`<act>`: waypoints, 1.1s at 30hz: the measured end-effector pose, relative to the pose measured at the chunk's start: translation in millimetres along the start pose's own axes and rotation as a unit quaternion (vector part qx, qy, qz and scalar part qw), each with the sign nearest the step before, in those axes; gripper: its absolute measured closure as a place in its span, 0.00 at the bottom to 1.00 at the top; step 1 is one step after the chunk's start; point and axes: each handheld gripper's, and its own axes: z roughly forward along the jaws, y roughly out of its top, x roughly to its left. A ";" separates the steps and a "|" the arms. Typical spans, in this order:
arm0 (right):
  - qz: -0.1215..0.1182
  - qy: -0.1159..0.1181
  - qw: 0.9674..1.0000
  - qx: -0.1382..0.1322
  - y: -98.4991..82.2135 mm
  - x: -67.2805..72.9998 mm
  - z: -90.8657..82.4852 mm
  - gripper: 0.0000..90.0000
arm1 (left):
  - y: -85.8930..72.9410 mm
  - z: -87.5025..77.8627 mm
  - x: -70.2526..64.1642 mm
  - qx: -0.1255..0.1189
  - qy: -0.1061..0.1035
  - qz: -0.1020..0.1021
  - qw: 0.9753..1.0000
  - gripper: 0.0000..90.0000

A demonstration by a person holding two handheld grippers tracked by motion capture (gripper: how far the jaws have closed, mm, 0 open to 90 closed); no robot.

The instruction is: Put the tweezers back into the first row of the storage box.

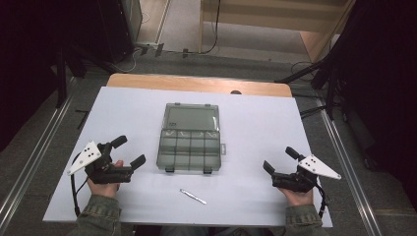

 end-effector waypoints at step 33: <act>-0.033 0.033 0.999 0.024 8.0 24.4 9.2 0.00 | -0.6 1.7 -0.7 -0.002 -0.007 -0.008 1.000 0.00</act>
